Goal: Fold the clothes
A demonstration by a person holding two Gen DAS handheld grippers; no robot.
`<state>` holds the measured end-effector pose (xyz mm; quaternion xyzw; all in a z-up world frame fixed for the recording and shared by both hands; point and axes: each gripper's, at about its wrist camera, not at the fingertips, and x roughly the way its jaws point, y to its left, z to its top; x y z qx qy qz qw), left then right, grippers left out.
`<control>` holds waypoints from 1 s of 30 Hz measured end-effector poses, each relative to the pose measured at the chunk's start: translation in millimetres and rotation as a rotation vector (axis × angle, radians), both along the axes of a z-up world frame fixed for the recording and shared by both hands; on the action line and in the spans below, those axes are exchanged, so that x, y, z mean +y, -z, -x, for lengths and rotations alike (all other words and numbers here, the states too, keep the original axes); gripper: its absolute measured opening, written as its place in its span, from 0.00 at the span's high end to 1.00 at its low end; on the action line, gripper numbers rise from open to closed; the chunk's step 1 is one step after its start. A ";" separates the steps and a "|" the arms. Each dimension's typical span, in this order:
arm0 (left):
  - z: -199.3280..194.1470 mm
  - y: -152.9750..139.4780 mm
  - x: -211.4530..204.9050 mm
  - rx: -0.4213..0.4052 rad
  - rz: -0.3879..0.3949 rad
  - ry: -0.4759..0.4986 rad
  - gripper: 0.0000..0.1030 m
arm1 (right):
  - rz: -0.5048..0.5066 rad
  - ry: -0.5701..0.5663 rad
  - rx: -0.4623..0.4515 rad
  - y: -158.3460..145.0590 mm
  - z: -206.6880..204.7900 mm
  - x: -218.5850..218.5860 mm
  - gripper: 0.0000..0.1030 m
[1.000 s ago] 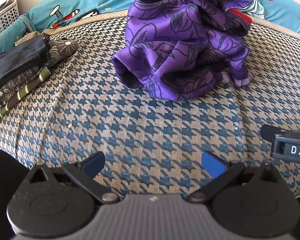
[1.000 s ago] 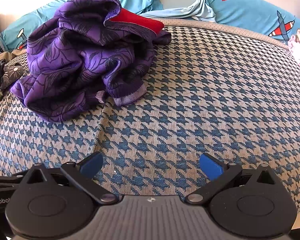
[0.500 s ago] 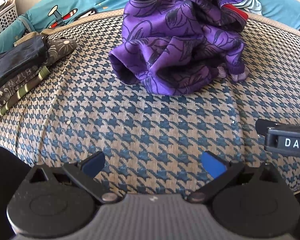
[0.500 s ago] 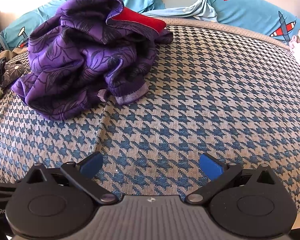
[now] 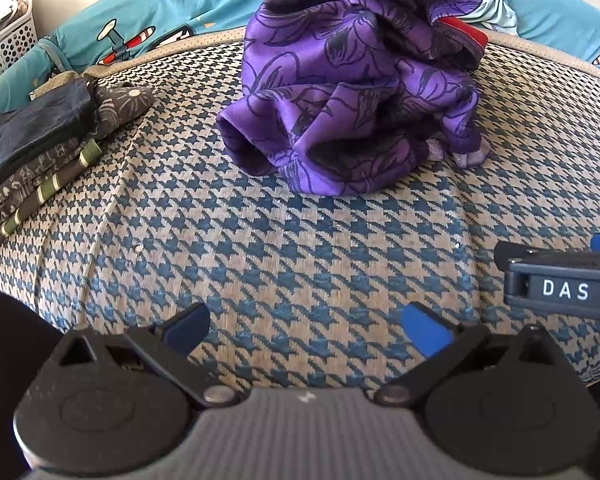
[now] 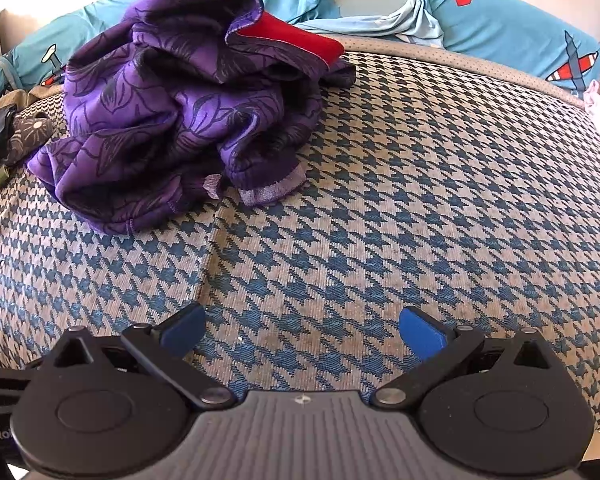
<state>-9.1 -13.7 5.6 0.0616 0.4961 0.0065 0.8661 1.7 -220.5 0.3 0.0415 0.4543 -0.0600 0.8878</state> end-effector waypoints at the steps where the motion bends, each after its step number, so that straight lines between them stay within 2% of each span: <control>1: 0.1 -0.5 0.4 0.000 0.002 0.001 0.00 | 0.000 -0.001 0.000 0.0 0.3 -0.6 0.00; 30: 1.3 5.8 2.9 0.014 0.023 -0.030 0.00 | 0.010 -0.024 0.014 -1.9 -5.4 2.2 0.00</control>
